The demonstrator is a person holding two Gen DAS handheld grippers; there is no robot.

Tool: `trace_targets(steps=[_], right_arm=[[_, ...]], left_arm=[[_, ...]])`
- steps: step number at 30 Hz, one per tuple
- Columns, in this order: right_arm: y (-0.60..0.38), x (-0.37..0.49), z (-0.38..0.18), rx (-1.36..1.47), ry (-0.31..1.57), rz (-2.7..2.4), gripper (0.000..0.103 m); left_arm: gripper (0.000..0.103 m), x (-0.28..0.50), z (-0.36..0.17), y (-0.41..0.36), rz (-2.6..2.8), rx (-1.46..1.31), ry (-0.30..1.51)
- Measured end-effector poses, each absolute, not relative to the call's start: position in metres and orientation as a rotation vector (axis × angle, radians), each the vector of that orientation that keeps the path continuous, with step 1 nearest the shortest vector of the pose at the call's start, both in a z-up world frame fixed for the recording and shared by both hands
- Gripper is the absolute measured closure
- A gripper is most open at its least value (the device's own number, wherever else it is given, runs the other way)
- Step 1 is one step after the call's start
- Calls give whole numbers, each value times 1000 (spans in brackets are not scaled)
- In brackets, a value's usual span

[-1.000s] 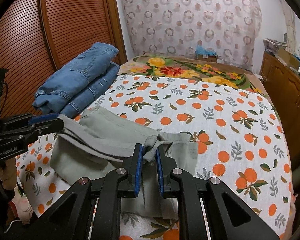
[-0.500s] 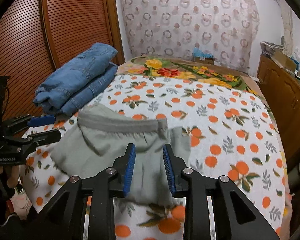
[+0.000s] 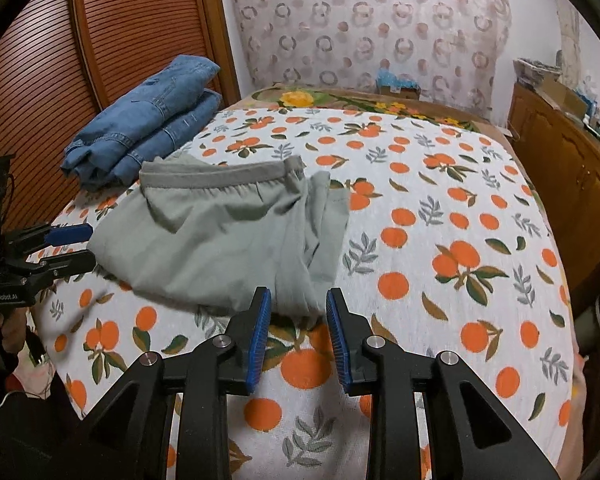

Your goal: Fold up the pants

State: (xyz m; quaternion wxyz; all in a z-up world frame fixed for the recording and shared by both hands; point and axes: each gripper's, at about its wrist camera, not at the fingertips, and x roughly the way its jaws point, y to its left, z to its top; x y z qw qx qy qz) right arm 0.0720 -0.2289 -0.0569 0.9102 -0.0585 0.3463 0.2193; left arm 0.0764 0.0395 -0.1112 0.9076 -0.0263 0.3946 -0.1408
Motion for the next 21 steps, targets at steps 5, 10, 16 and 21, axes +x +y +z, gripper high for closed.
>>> trace_targets(steps=[5, 10, 16, 21], right_arm=[[-224, 77, -61, -128, 733, 455, 74], [-224, 84, -64, -124, 741, 459, 77], [-238, 80, -58, -82, 693, 469, 99], [-251, 64, -52, -48, 657, 475, 99]], left_arm=[[51, 79, -116, 32, -324, -50, 831], [66, 86, -118, 32, -310, -40, 838], [88, 82, -111, 35, -284, -36, 800], [88, 76, -97, 39, -286, -47, 762]])
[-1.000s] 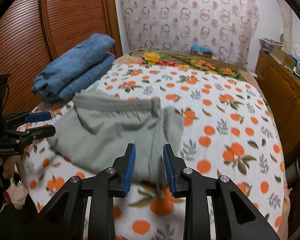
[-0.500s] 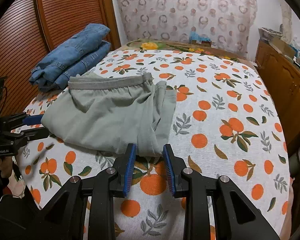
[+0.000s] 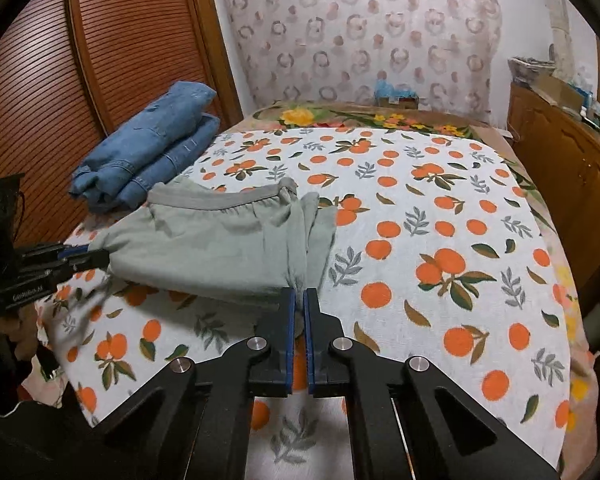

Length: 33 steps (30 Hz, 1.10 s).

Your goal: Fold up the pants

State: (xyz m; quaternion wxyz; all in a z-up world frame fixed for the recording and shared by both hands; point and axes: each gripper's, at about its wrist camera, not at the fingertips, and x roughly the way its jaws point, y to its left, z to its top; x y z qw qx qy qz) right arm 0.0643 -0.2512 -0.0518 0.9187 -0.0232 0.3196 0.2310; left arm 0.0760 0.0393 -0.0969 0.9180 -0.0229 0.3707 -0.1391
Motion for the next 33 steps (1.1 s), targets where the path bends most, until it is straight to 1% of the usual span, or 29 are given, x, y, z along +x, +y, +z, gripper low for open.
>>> trace_targets(steps=[14, 24, 31, 32, 33], right_arm=[[-257, 21, -42, -60, 656, 528, 99], [-269, 6, -54, -42, 696, 513, 101], [-276, 1, -54, -31, 699, 499, 101], [-275, 2, -52, -29, 695, 503, 101], [-273, 3, -50, -30, 689, 506, 101]], left_arm=[[89, 45, -83, 45, -309, -61, 736], [89, 32, -103, 43, -318, -58, 794], [89, 30, -106, 42, -312, -57, 806], [88, 30, -106, 42, -311, -64, 809], [84, 30, -105, 43, -310, -70, 813]])
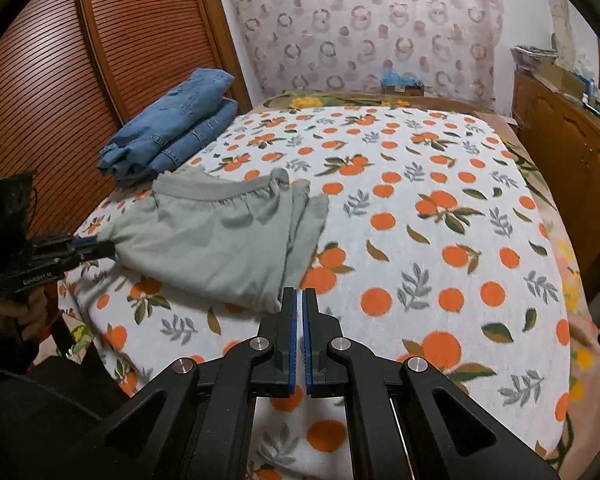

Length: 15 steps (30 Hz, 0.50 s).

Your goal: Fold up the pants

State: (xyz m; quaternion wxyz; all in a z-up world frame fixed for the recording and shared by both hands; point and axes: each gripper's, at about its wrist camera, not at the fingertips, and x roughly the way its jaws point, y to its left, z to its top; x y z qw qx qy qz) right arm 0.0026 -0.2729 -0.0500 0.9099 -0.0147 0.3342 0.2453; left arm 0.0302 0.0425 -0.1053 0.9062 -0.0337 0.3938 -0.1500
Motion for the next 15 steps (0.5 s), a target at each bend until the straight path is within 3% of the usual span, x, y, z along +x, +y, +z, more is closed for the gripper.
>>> trace_targets(steps=[2, 6, 9, 11, 15], right_arm=[[-268, 6, -49, -37, 682, 512, 101], [-256, 12, -48, -56, 671, 524, 101], [-250, 17, -46, -67, 664, 530, 101], [-247, 21, -45, -70, 659, 530, 101], [-241, 31, -44, -72, 663, 535, 100]], left_arm=[[79, 32, -104, 44, -303, -68, 811], [54, 34, -98, 49, -292, -80, 784], [49, 39, -95, 50, -280, -71, 781], [36, 44, -93, 49, -275, -58, 774], [28, 54, -93, 45, -278, -37, 772]])
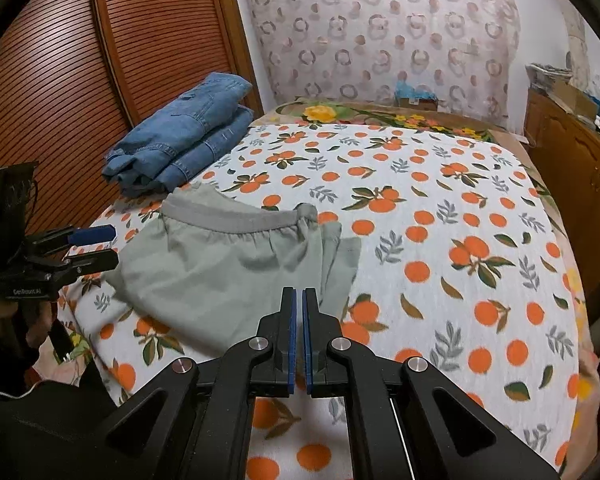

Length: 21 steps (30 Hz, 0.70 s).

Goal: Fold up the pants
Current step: 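Open both tools and reposition them at the waistband edge of the shorts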

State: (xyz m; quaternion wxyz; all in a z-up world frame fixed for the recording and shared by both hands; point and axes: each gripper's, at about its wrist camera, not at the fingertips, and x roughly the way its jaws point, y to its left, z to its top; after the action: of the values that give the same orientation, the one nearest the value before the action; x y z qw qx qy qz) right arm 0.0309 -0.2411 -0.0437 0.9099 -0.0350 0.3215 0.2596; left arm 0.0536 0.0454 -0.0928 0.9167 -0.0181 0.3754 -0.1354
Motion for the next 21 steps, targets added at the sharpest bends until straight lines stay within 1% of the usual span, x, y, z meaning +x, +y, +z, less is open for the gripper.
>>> trace_targets(steps=[4, 8, 9, 12, 15, 21], right_arm=[[-234, 37, -43, -88, 664, 534, 96], [-231, 45, -45, -88, 672, 522, 74], [-230, 47, -46, -88, 677, 516, 71], [-227, 54, -49, -95, 695, 490, 65], [-223, 64, -53, -105, 724, 450, 62], [-214, 82, -60, -121, 764, 394, 60]], left_arm=[[28, 65, -95, 44, -252, -25, 781], [28, 77, -98, 45, -240, -35, 795], [28, 78, -99, 45, -236, -34, 797], [28, 84, -100, 44, -225, -29, 805], [28, 89, -102, 43, -220, -23, 813], [28, 99, -106, 46, -206, -34, 818]])
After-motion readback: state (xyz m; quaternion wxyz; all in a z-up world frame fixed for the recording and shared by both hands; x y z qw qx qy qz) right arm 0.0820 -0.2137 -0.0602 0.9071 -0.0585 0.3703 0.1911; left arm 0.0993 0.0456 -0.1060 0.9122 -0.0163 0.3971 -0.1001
